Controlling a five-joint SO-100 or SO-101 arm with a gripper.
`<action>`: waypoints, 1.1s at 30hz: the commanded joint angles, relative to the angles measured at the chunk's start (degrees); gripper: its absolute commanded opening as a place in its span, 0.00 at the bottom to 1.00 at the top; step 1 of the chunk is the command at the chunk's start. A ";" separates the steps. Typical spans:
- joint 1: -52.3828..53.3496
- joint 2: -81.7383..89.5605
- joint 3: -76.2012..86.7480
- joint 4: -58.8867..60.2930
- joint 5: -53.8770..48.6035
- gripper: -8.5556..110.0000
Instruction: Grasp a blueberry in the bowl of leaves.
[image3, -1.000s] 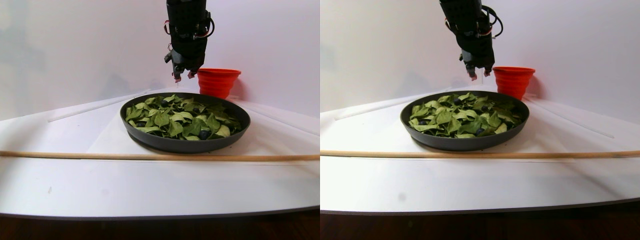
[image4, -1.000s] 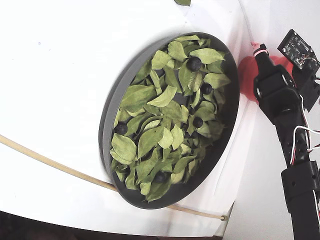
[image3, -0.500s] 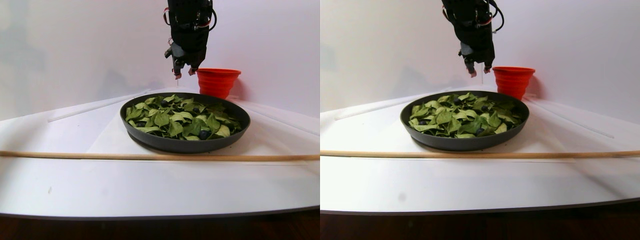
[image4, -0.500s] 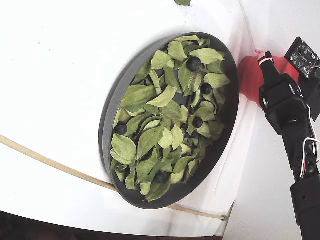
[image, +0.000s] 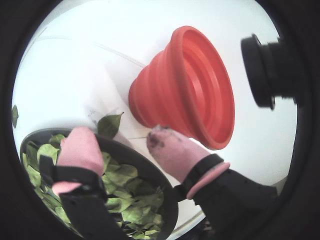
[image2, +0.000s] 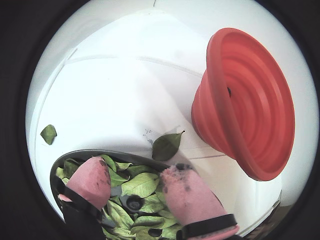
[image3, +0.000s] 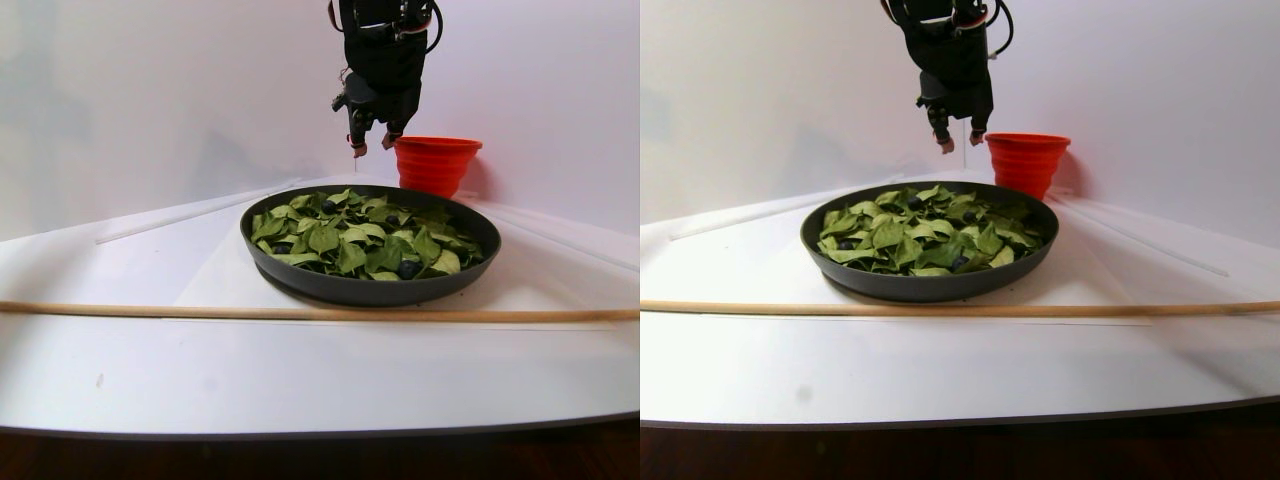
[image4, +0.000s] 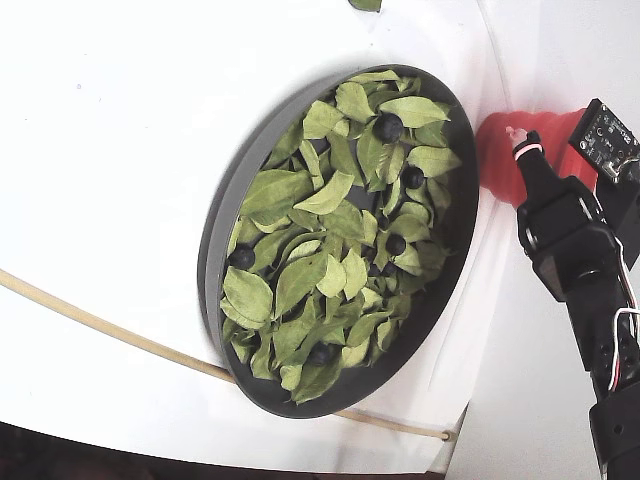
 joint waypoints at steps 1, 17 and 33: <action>1.76 11.25 0.44 -1.49 0.79 0.24; 2.46 20.83 10.99 2.72 1.58 0.24; 3.43 29.44 19.16 10.20 2.29 0.24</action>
